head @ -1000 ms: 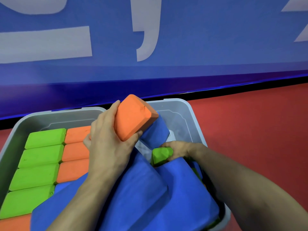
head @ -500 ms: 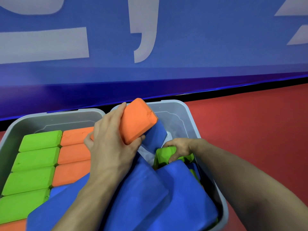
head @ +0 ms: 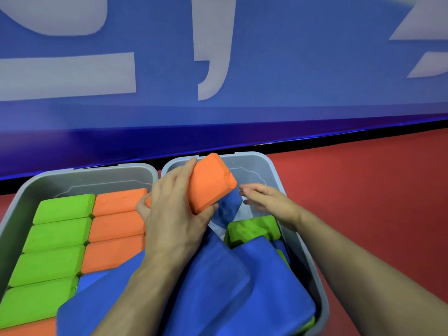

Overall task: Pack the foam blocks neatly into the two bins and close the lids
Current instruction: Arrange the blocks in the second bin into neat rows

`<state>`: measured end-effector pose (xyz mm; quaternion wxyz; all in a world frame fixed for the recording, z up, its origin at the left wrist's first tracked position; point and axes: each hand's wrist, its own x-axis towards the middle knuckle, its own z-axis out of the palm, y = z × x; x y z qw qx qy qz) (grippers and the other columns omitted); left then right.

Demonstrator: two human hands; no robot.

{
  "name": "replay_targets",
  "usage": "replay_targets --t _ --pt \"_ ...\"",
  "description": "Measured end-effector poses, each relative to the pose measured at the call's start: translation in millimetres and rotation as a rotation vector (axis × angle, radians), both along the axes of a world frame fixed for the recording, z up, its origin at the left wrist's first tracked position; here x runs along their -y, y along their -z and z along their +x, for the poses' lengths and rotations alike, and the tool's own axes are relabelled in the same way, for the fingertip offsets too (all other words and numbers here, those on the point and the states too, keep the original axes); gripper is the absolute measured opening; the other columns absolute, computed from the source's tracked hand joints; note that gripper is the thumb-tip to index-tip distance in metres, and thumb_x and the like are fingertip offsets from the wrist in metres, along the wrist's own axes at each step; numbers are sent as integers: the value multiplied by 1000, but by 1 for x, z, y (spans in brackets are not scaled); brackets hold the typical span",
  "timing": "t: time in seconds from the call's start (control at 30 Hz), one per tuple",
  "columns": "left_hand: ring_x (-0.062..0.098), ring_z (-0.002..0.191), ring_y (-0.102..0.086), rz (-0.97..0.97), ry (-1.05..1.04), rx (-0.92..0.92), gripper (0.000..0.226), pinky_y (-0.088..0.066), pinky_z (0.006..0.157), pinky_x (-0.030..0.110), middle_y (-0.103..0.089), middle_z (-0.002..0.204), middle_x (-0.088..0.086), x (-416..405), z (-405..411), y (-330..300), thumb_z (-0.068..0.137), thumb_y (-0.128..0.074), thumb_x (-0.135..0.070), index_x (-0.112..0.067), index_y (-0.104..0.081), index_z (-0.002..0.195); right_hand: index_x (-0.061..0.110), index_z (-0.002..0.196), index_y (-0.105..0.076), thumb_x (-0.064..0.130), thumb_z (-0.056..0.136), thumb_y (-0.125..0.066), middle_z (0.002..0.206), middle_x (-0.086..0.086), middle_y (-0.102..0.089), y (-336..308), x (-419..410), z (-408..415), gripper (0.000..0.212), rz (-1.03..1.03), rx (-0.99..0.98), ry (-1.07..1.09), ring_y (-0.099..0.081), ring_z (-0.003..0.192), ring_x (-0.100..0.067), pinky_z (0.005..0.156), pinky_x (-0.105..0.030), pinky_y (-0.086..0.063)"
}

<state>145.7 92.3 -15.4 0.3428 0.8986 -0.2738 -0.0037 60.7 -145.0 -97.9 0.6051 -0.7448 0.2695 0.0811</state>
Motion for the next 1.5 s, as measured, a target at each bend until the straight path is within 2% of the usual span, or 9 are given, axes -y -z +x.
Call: replay_targets --t 0.13,0.23,0.4,0.57,0.77,0.87,0.97,1.23,1.5 --pt "5 133 -31 -37 -6 -28 91 -26 107 49 -40 142 -27 -1 -1 -1 76 -80 -41 -45 -28 150 27 104 -69 72 82 -63 100 12 -73 -71 -55 -10 51 92 -189 -330 -68 96 -7 96 -29 -48" --pt "5 133 -31 -74 -8 -63 91 -25 106 46 -38 142 -28 -5 -1 -3 77 -80 -41 -46 -27 151 32 87 -62 88 68 -62 85 18 -58 -96 -94 -16 59 -72 -288 -428 -56 82 -5 87 -27 -46" --pt "12 135 -33 -99 -10 -142 92 -30 106 51 -39 148 -20 -12 7 -8 77 -80 -44 -45 -26 152 33 115 -67 83 47 -82 109 16 -74 -90 -133 -32 86 4 -274 -180 -71 100 -7 96 -39 -56" --pt "18 134 -43 -246 -50 -147 95 -38 107 56 -46 146 -10 -29 31 -33 67 -76 -55 -39 -33 150 19 120 -61 34 73 -90 103 -1 -78 -115 -126 -47 57 200 -198 69 -76 94 -22 93 -46 -58" --pt "25 134 -44 -200 -157 -62 94 -40 105 59 -47 146 -4 -62 60 -51 66 -74 -57 -37 -34 148 24 128 -46 48 70 -88 116 -2 -70 -125 -72 -71 76 10 -112 592 -73 93 -21 71 -36 -57" --pt "25 134 -45 -92 -98 -90 93 -41 104 61 -47 146 -6 -66 61 -44 65 -75 -60 -40 -35 147 29 136 -33 64 53 -89 138 -8 -47 -124 -59 -71 105 -100 -90 868 -61 108 -29 84 -54 -58" --pt "20 133 -46 -46 59 -173 95 -41 107 55 -48 143 -9 -64 55 -35 65 -80 -59 -40 -35 148 25 150 -19 57 66 -86 146 -15 -29 -130 -56 -67 112 -181 -35 1008 -48 102 -31 93 -60 -53" --pt "19 133 -41 230 226 -143 93 -38 104 56 -45 140 -17 -39 37 -20 68 -76 -63 -47 -29 146 33 148 -21 65 59 -84 132 -4 -29 -131 -55 -62 114 -79 77 1065 -54 90 -18 92 -57 -54" --pt "13 139 -30 481 318 -34 94 -29 104 53 -35 148 -18 -10 24 -3 78 -75 -56 -46 -19 153 30 153 -18 51 74 -83 140 -8 -31 -131 -53 -58 104 -153 108 1030 -45 77 -5 97 -52 -52"
